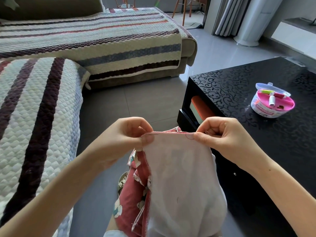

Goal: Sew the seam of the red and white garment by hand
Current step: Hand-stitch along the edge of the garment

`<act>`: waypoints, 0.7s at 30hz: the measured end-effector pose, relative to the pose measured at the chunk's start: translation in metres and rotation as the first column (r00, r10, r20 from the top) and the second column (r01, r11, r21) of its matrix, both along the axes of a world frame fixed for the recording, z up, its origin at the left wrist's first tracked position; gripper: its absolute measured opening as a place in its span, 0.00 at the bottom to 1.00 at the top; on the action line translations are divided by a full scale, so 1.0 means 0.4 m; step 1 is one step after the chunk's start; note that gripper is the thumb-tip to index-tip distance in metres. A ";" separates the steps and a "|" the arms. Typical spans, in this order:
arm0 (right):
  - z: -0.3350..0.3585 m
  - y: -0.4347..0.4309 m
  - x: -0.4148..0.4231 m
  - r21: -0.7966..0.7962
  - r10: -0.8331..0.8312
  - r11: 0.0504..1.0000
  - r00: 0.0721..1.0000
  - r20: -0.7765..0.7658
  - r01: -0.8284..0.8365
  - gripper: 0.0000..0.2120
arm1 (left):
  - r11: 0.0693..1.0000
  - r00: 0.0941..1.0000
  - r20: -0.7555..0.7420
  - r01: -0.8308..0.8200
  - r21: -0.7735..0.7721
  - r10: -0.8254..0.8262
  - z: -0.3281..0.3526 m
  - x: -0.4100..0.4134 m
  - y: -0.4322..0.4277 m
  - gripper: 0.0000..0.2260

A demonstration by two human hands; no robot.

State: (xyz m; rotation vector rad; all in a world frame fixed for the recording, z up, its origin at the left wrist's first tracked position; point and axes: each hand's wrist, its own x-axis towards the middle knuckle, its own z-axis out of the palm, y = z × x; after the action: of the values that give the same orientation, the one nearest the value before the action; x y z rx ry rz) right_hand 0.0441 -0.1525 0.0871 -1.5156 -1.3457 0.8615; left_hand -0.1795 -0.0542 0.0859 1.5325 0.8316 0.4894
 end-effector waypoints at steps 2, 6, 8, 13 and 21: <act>0.004 0.001 -0.003 0.000 0.008 1.000 1.000 -0.026 -0.008 0.19 | 0.994 1.000 0.019 -0.008 -0.113 0.010 0.001 0.009 -0.006 0.02; 0.007 0.005 -0.013 -0.004 0.016 1.000 0.999 -0.050 -0.017 0.15 | 0.974 0.997 -0.039 -0.069 -0.217 0.062 0.003 0.040 -0.025 0.11; 0.006 0.006 -0.017 -0.004 0.025 1.000 0.999 -0.042 -0.025 0.10 | 0.971 0.995 -0.070 -0.081 -0.226 0.067 0.008 0.052 -0.029 0.12; 0.015 0.000 -0.023 -0.003 0.068 0.998 0.996 -0.055 -0.068 0.08 | 0.987 0.970 -0.224 0.066 -0.146 -0.098 0.023 0.059 -0.034 0.17; 0.023 -0.010 -0.017 -0.013 0.121 0.992 0.991 -0.060 -0.122 0.06 | 0.982 0.965 -0.184 0.189 -0.004 -0.186 0.019 0.056 -0.028 0.18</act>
State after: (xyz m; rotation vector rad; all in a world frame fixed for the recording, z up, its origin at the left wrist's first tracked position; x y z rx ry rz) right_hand 0.0372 -0.1565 0.0964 -1.4212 -1.4021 0.9885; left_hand -0.1573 -0.0656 0.0935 1.6680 0.8145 0.2174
